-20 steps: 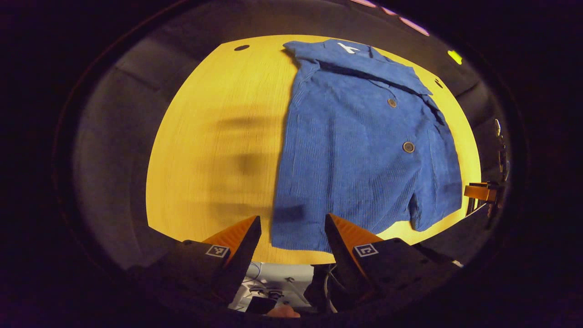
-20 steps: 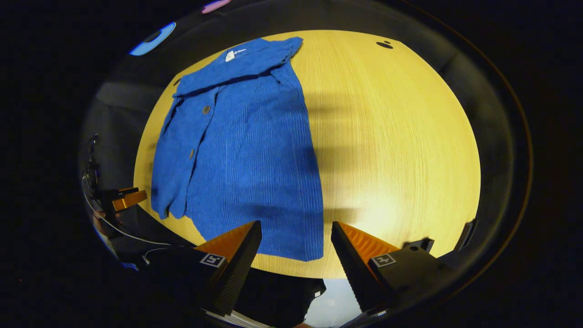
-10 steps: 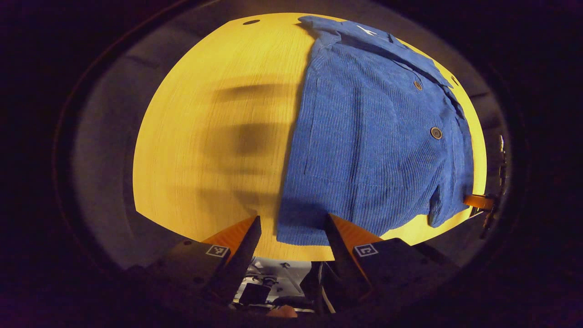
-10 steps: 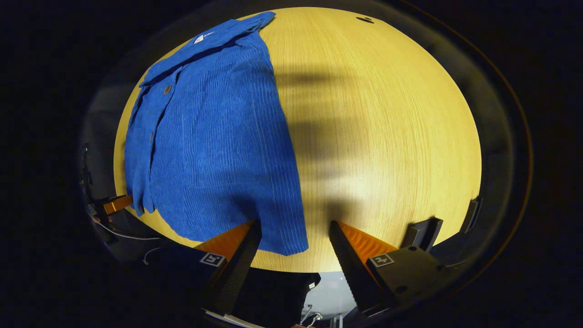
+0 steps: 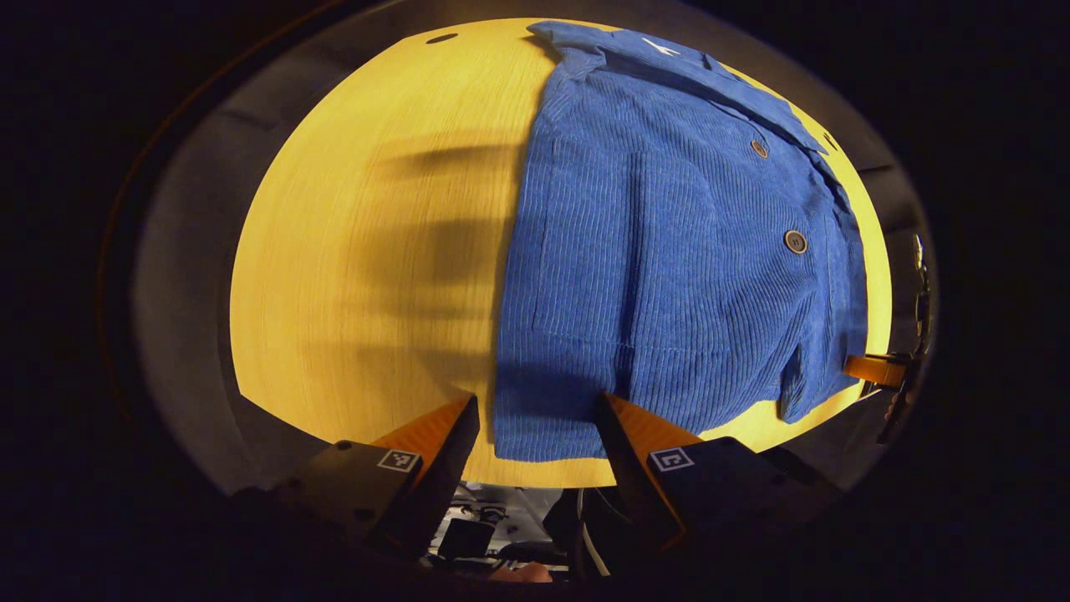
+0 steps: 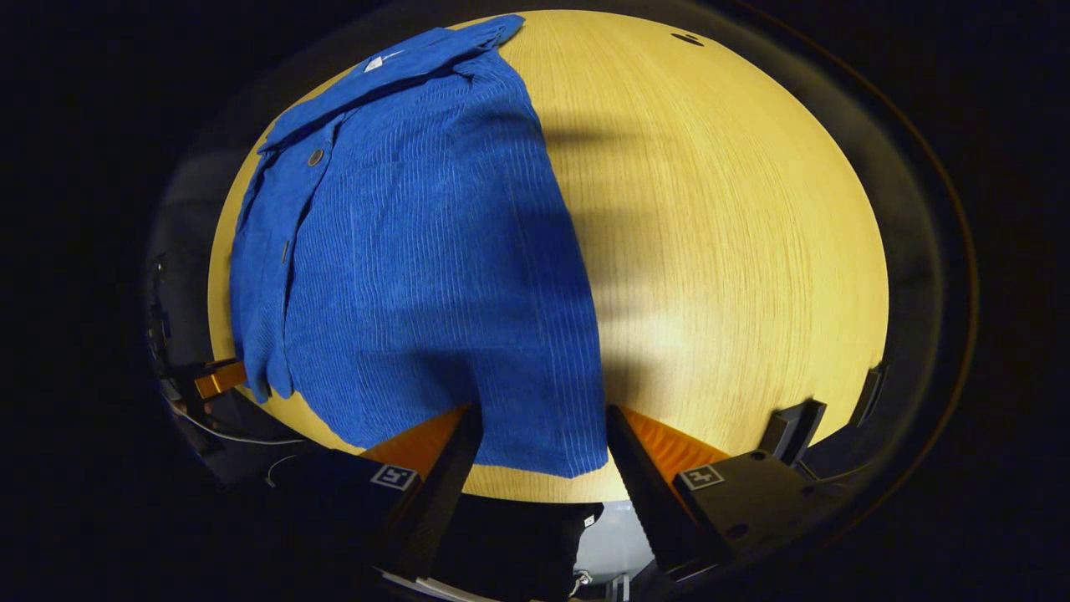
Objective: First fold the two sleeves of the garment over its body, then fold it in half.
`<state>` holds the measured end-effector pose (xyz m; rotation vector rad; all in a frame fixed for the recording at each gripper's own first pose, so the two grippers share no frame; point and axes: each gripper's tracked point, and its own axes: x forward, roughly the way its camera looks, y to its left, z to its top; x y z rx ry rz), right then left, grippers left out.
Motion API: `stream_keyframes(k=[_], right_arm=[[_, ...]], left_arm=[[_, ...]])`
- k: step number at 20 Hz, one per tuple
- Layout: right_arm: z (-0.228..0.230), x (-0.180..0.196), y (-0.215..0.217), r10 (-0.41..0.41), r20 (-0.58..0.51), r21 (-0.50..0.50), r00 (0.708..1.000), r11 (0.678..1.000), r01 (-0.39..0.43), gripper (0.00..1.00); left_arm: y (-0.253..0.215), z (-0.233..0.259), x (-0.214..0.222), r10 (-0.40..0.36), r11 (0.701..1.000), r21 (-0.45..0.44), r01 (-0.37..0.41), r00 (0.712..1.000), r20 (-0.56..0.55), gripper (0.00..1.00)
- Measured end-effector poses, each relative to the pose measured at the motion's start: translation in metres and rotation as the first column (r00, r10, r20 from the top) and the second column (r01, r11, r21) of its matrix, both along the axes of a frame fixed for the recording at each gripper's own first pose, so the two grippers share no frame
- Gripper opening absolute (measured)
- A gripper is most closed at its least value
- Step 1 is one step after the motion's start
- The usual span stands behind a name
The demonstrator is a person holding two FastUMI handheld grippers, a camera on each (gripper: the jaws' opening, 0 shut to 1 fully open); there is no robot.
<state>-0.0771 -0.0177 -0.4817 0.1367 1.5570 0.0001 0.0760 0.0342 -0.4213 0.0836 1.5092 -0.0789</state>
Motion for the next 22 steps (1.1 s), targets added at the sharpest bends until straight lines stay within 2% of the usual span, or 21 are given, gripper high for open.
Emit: stream_keyframes(k=[1,3,5,6,7,8,9,11,12,16,19,22], right_arm=[[-0.002,-0.002,-0.002,0.048,-0.002,-0.031,0.999,0.998,-0.048,0.95],[-0.005,-0.006,0.009,0.109,-0.007,-0.007,0.994,0.994,-0.109,0.88],[-0.004,-0.009,0.023,0.076,0.003,0.033,0.997,0.997,-0.076,0.42],[-0.005,-0.009,0.027,0.092,0.016,0.059,0.996,0.994,-0.093,0.19],[-0.003,-0.004,0.034,0.094,0.037,0.101,0.995,0.990,-0.098,0.13],[-0.003,-0.003,0.040,0.057,0.050,0.148,0.997,0.987,-0.064,0.12],[-0.003,0.004,0.045,-0.013,0.054,0.188,0.998,0.982,0.002,0.08],[-0.003,0.012,0.045,-0.058,0.081,0.176,0.995,0.983,0.043,0.05],[-0.001,0.012,0.043,-0.049,0.100,0.160,0.994,0.987,0.033,0.05],[0.034,0.023,0.045,-0.023,0.196,0.153,0.980,0.988,-0.007,0.05],[0.077,0.034,0.051,-0.046,0.241,0.208,0.969,0.978,-0.005,0.05],[0.119,0.055,0.050,-0.053,0.322,0.228,0.945,0.973,-0.023,0.05]], left_arm=[[0.001,-0.001,0.000,-0.010,1.000,0.002,0.010,1.000,0.003,0.82],[0.002,-0.001,0.000,-0.028,1.000,0.004,0.028,1.000,0.001,0.83],[0.003,-0.001,0.003,-0.067,0.998,0.001,0.067,0.998,-0.004,0.82],[-0.003,0.003,0.012,-0.066,0.997,-0.027,0.067,0.997,0.029,0.56],[-0.004,0.002,0.012,-0.041,0.998,-0.037,0.042,0.999,0.013,0.29],[-0.004,0.002,0.014,-0.034,0.998,-0.051,0.035,0.999,0.021,0.03],[-0.006,0.002,0.020,-0.036,0.997,-0.072,0.041,0.997,0.061,0.02],[0.001,0.003,0.024,-0.088,0.996,0.001,0.089,0.986,0.139,0.00],[-0.001,0.005,0.023,-0.099,0.995,0.010,0.098,0.984,0.151,0.00],[-0.014,0.034,0.028,-0.091,0.992,-0.062,0.106,0.975,0.205,0.00],[-0.014,0.071,0.042,-0.068,0.990,-0.097,0.099,0.955,0.289,0.00],[-0.023,0.106,0.055,-0.042,0.985,-0.145,0.099,0.934,0.354,0.00]])
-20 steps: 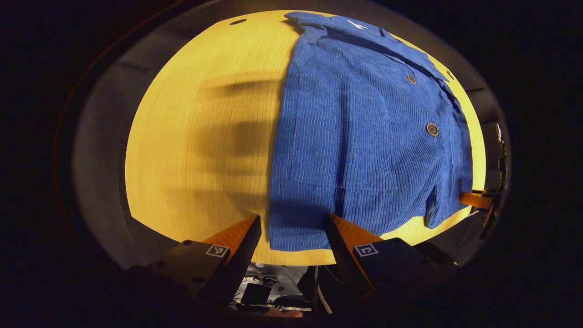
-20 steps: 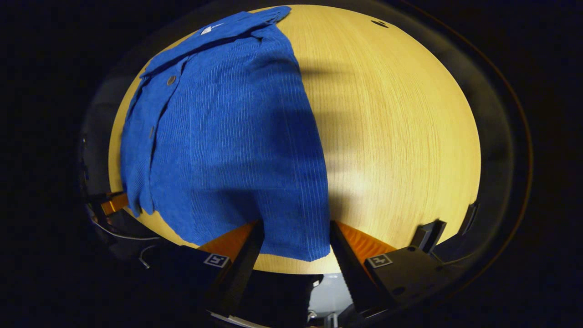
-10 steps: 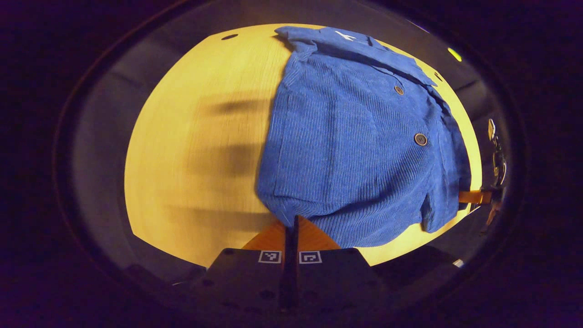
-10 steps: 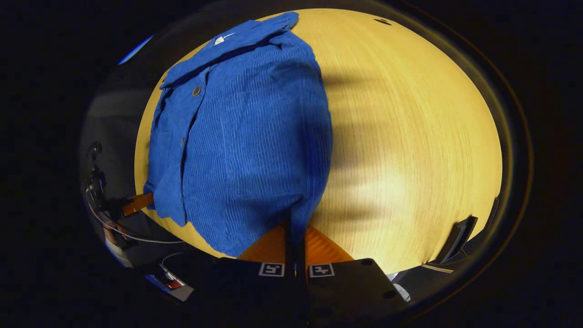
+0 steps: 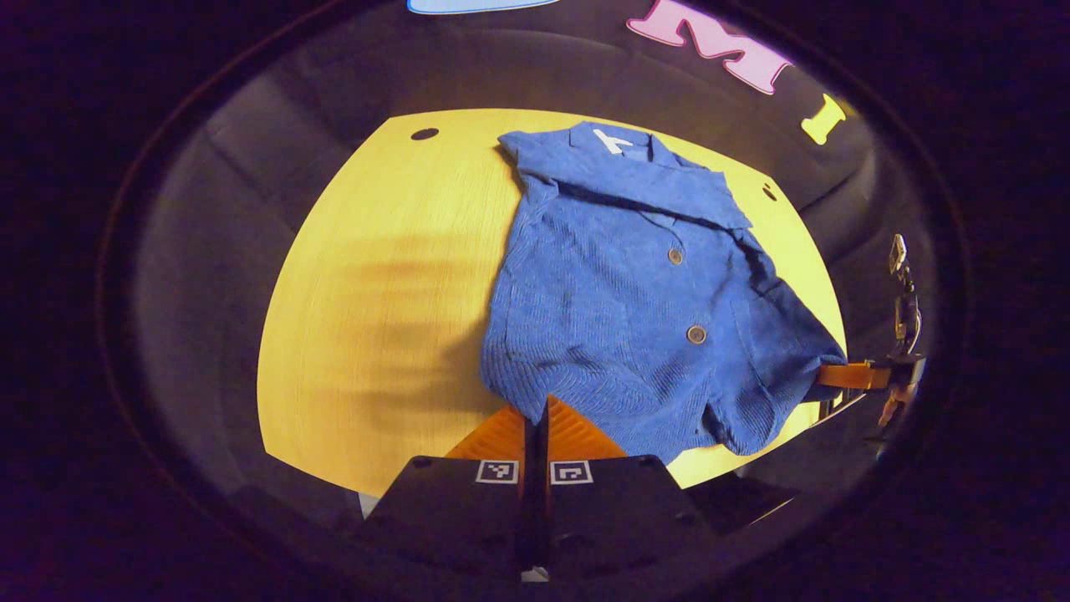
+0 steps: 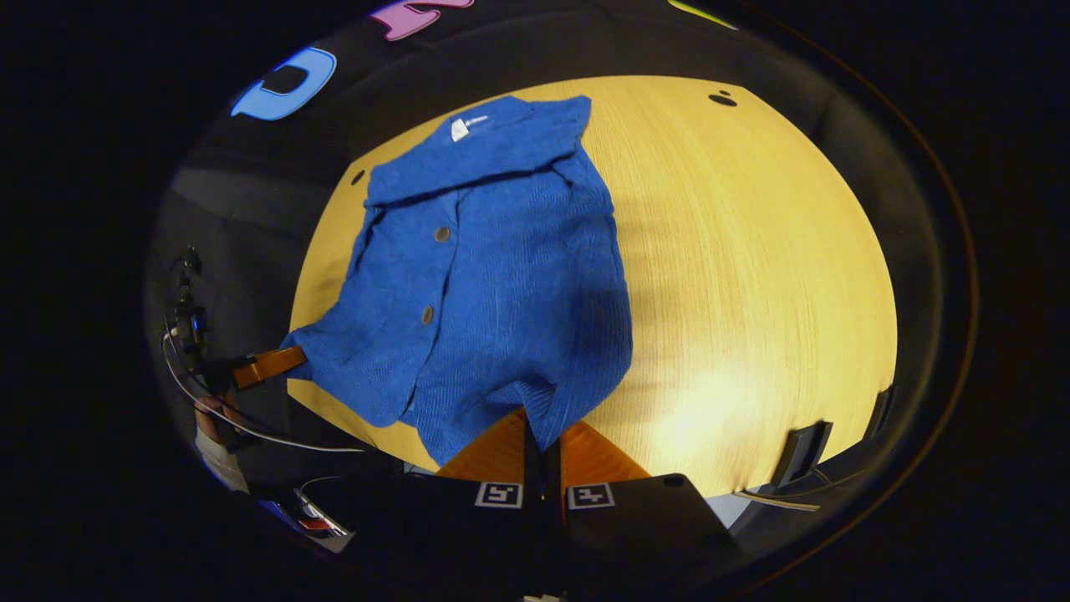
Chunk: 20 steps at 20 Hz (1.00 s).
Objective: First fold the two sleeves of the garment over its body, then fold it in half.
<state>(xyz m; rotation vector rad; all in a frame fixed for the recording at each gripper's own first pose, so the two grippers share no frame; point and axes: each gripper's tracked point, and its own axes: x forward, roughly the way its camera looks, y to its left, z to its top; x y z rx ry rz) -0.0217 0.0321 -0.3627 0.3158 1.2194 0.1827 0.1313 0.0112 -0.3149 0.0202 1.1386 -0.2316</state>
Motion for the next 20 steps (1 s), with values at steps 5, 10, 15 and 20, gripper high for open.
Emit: stream_keyframes(k=[5,10,15,20], right_arm=[[0.067,0.087,0.008,-0.005,0.178,0.025,0.984,1.000,0.000,0.05],[0.099,0.185,0.004,-0.023,0.246,0.024,0.969,1.000,0.018,0.05],[0.092,0.301,-0.018,-0.071,0.265,0.008,0.962,0.997,0.072,0.05],[0.037,0.397,-0.016,-0.120,0.202,0.048,0.972,0.992,0.113,0.04]], left_arm=[[-0.006,0.071,0.045,-0.009,0.999,-0.036,0.013,0.993,0.121,0.00],[-0.013,0.118,0.136,0.009,1.000,-0.014,-0.007,0.984,0.180,0.00],[-0.020,0.137,0.233,0.128,0.991,-0.064,-0.120,0.980,0.150,0.00],[-0.023,0.094,0.317,0.232,0.973,-0.030,-0.231,0.969,0.084,0.00]])
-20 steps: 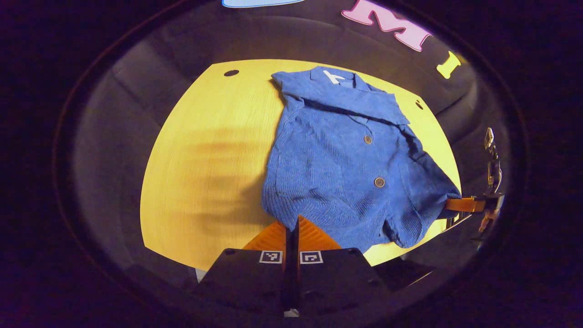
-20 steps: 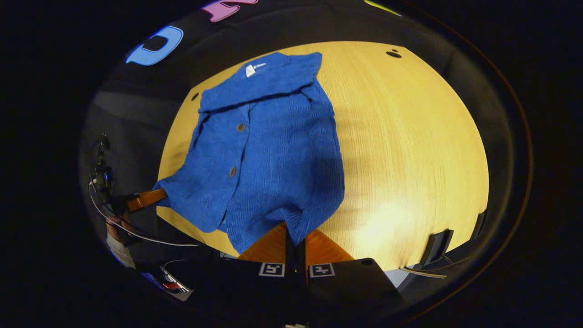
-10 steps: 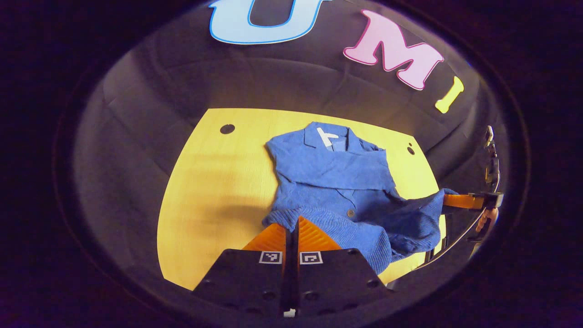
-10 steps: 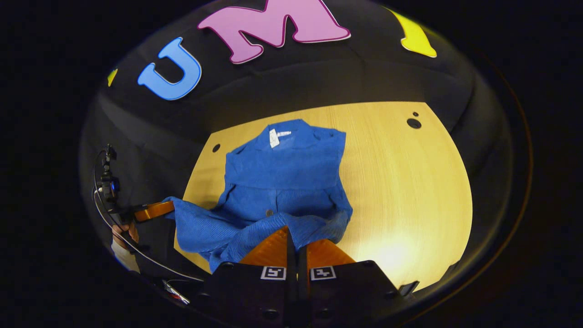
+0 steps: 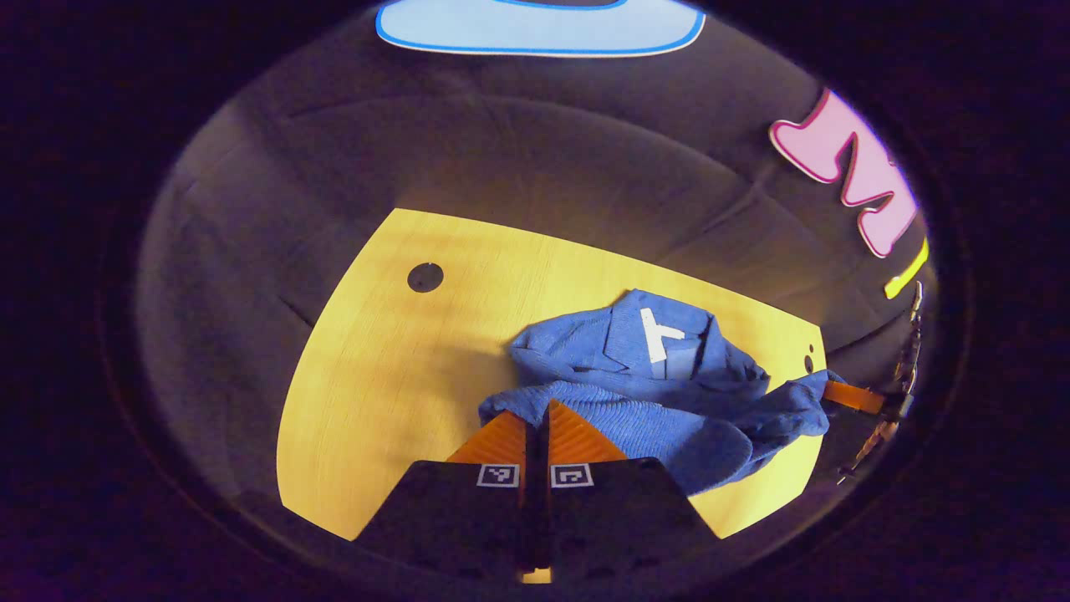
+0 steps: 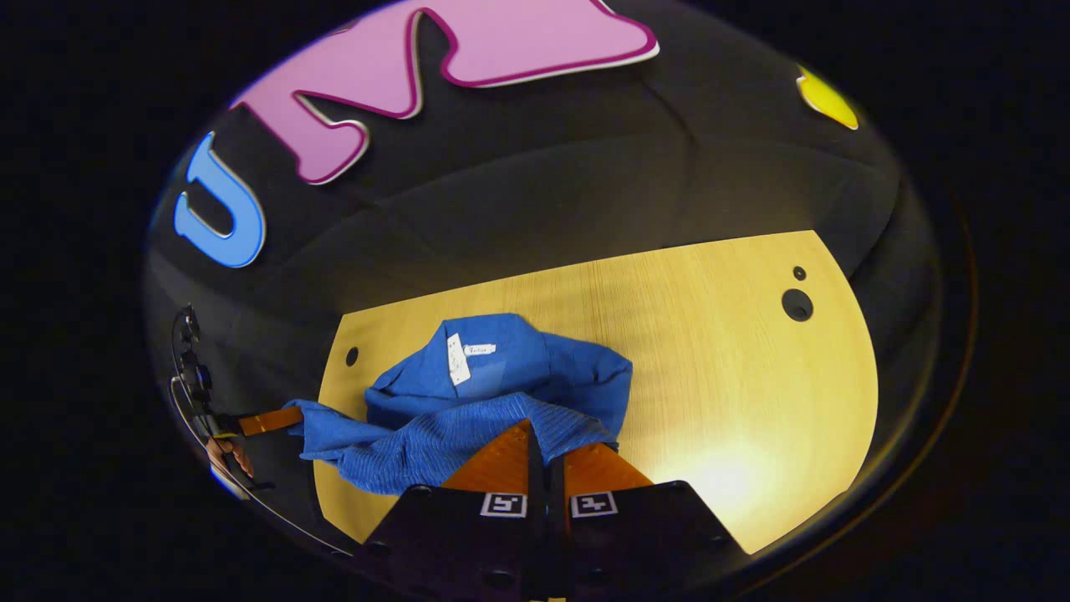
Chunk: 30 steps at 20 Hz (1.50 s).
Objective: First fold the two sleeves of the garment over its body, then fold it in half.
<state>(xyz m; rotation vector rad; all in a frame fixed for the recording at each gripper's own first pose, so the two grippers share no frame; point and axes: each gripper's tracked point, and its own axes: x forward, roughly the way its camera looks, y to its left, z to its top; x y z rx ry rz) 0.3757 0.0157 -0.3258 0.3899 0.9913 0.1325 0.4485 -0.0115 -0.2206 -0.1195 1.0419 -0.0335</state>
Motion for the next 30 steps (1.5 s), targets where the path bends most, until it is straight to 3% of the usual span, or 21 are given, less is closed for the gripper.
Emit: stream_keyframes(k=[4,5,7,8,9,10,12,14,17,19,21,26,28,30], right_arm=[[-0.048,0.038,0.007,-0.068,-0.068,0.080,0.995,0.994,0.073,0.05],[-0.061,0.041,0.006,-0.069,-0.088,0.086,0.994,0.993,0.077,0.08],[-0.073,0.053,0.002,-0.085,-0.070,0.082,0.994,0.993,0.090,0.11],[-0.071,0.060,0.000,-0.091,-0.055,0.093,0.994,0.991,0.096,0.36],[-0.069,0.063,0.006,-0.101,-0.039,0.112,0.994,0.988,0.105,0.51],[-0.068,0.068,0.004,-0.117,-0.016,0.110,0.993,0.987,0.118,0.65],[-0.061,0.076,-0.004,-0.131,0.040,0.083,0.991,0.988,0.127,0.94],[-0.044,0.074,-0.006,-0.131,0.084,0.085,0.988,0.989,0.124,0.96],[-0.019,0.074,-0.009,-0.116,0.177,0.031,0.977,0.993,0.112,0.97],[0.001,0.070,-0.010,-0.083,0.246,-0.027,0.966,0.995,0.092,0.98],[0.031,0.055,-0.008,-0.044,0.316,-0.076,0.948,0.995,0.071,0.98],[0.123,0.004,0.004,0.061,0.519,-0.220,0.853,0.973,0.064,0.98],[0.165,-0.026,0.009,0.088,0.601,-0.248,0.795,0.966,0.080,0.98],[0.200,-0.068,0.017,0.113,0.647,-0.246,0.754,0.967,0.066,0.98]], left_arm=[[0.004,-0.048,0.039,0.064,0.998,0.028,-0.063,0.997,-0.051,0.00],[0.005,-0.055,0.046,0.083,0.996,0.018,-0.082,0.995,-0.053,0.00],[0.008,-0.062,0.055,0.121,0.993,0.014,-0.121,0.992,-0.037,0.13],[0.011,-0.066,0.059,0.143,0.990,0.012,-0.143,0.990,-0.005,0.28],[0.014,-0.062,0.063,0.158,0.987,-0.001,-0.158,0.987,0.026,0.43],[0.014,-0.056,0.065,0.166,0.986,-0.018,-0.165,0.984,0.063,0.64],[0.013,-0.044,0.068,0.170,0.985,-0.045,-0.166,0.977,0.130,0.71],[0.016,-0.022,0.074,0.153,0.988,-0.019,-0.153,0.959,0.237,0.75],[0.014,0.014,0.067,0.066,0.990,0.094,-0.106,0.933,0.355,0.76],[0.010,0.039,0.057,0.040,0.985,0.141,-0.104,0.917,0.397,0.82],[-0.004,0.053,0.045,0.031,0.986,0.132,-0.097,0.904,0.426,0.83],[-0.029,0.091,-0.013,-0.086,0.976,0.215,-0.037,0.840,0.535,0.84],[-0.041,0.106,-0.041,-0.140,0.968,0.249,-0.014,0.796,0.589,0.83],[-0.054,0.124,-0.072,-0.194,0.960,0.281,0.012,0.752,0.630,0.83]])
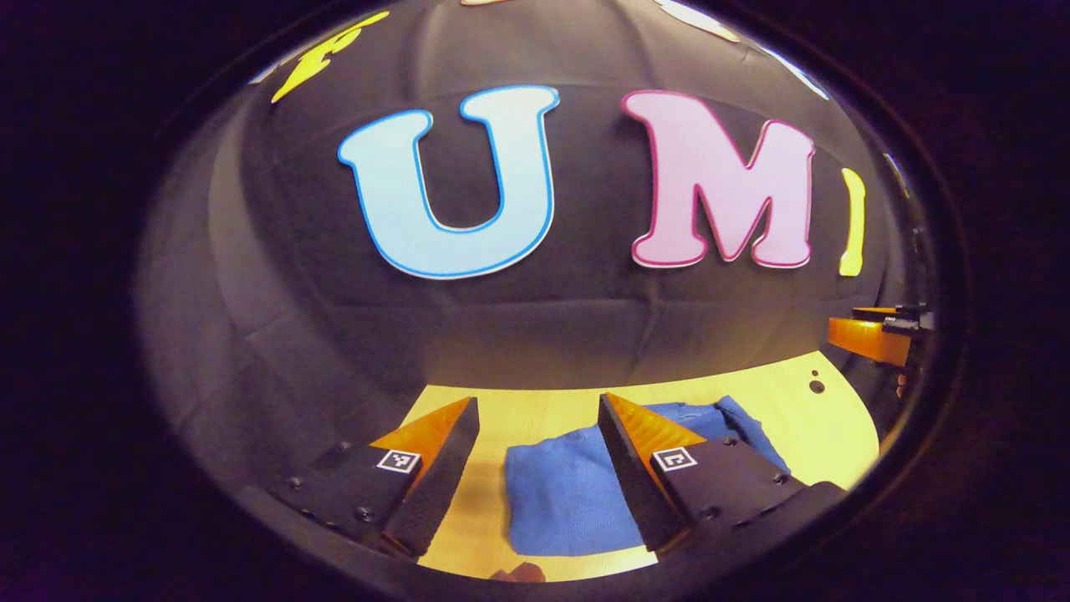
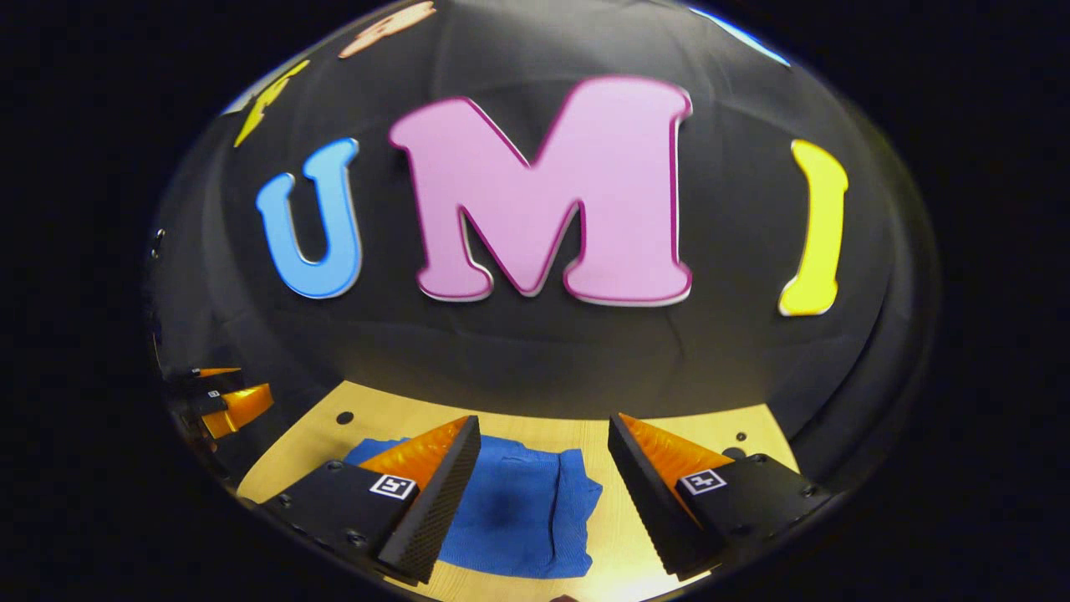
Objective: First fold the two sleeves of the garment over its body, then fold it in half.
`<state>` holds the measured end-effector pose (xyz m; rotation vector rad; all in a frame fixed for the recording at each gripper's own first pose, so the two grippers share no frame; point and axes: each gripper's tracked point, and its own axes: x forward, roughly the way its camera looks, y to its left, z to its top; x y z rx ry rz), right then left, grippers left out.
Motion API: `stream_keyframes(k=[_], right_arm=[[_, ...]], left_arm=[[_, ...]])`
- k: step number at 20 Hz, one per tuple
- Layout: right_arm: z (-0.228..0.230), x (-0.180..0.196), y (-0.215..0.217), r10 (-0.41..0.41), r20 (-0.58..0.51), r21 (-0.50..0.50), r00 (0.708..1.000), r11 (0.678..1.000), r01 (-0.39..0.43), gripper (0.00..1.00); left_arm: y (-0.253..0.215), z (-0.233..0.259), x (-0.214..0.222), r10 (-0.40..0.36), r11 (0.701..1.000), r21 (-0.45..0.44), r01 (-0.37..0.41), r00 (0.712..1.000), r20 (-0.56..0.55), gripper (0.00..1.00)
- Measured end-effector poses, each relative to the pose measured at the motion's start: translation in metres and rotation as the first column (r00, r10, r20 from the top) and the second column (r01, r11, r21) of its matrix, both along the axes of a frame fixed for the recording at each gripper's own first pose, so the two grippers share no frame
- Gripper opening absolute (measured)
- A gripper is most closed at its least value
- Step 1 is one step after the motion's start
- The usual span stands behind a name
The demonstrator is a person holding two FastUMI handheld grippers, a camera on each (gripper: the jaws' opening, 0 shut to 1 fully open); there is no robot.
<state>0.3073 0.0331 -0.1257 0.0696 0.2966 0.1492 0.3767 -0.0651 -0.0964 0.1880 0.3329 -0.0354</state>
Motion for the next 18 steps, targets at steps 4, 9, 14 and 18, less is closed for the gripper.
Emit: stream_keyframes(k=[4,9,14,18], right_arm=[[0.067,-0.074,0.002,-0.008,0.119,-0.006,0.993,1.000,0.008,0.98],[0.123,-0.161,-0.010,-0.064,0.296,0.023,0.953,0.998,0.060,0.98],[0.144,-0.239,-0.008,-0.073,0.355,0.014,0.932,0.997,0.073,0.98],[0.152,-0.287,-0.012,-0.116,0.382,0.029,0.917,0.993,0.114,0.88]], left_arm=[[-0.028,0.038,-0.076,-0.084,0.996,0.039,0.079,0.989,0.124,0.82],[-0.037,0.091,-0.172,-0.106,0.993,-0.015,0.115,0.951,0.292,0.81],[-0.057,0.080,-0.237,-0.125,0.989,-0.026,0.143,0.930,0.345,0.82],[-0.057,0.069,-0.274,-0.126,0.982,-0.098,0.164,0.940,0.316,0.80]])
